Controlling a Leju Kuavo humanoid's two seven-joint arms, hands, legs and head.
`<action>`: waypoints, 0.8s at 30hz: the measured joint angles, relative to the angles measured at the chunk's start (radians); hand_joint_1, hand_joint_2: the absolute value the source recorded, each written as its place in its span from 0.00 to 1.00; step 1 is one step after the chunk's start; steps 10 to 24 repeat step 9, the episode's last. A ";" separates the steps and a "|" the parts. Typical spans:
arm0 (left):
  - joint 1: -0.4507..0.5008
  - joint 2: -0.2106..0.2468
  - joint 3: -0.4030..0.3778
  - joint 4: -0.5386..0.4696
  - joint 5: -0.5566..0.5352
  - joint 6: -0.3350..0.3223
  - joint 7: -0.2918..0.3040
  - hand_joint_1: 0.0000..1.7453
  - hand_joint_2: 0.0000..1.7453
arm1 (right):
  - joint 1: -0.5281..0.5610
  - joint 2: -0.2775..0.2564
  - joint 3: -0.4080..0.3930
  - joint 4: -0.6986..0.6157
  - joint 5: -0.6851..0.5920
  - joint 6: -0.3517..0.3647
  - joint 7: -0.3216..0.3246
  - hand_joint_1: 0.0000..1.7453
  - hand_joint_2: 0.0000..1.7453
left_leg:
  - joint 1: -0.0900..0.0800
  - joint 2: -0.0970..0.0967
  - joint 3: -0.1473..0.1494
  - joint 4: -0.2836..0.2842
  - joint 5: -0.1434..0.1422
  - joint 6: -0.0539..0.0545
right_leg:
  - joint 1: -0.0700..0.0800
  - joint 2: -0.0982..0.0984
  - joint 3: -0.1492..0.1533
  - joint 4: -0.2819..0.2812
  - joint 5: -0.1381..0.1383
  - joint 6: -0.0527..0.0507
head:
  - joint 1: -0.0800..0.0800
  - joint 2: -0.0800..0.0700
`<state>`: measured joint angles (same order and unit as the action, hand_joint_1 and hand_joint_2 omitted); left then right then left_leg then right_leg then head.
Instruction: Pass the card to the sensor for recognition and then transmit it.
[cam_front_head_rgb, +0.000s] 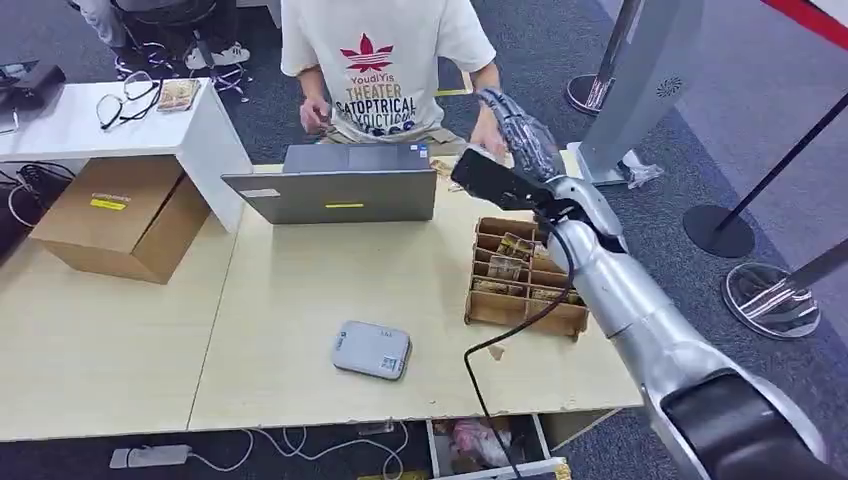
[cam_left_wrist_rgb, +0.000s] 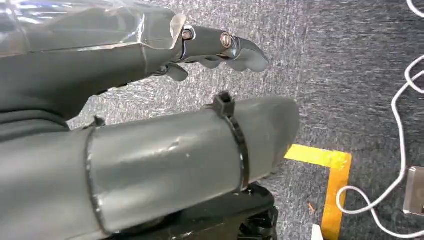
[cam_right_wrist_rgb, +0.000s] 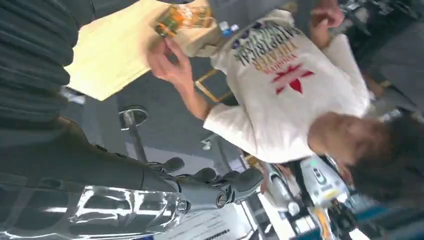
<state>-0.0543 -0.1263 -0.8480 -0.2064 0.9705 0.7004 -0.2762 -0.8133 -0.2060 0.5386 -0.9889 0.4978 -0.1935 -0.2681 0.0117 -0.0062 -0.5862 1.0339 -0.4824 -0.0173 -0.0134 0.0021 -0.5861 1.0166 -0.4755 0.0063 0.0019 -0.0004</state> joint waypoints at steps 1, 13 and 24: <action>0.000 0.000 0.000 0.002 -0.001 0.000 -0.003 0.00 0.00 | 0.016 -0.001 -0.013 -0.024 -0.016 -0.013 -0.006 0.00 1.00 | 0.000 0.000 0.000 0.000 0.000 0.000 | 0.000 0.000 0.000 0.000 0.000 0.000 | -0.002 0.000; -0.001 -0.004 0.003 0.009 -0.003 0.000 -0.005 0.00 0.00 | 0.175 -0.006 -0.125 -0.258 -0.166 -0.043 -0.031 0.00 1.00 | 0.000 0.000 0.000 0.000 0.000 0.000 | 0.000 0.000 0.000 0.000 0.000 0.000 | -0.001 0.000; -0.001 -0.004 0.003 0.009 -0.003 0.000 -0.005 0.00 0.00 | 0.175 -0.006 -0.125 -0.258 -0.166 -0.043 -0.031 0.00 1.00 | 0.000 0.000 0.000 0.000 0.000 0.000 | 0.000 0.000 0.000 0.000 0.000 0.000 | -0.001 0.000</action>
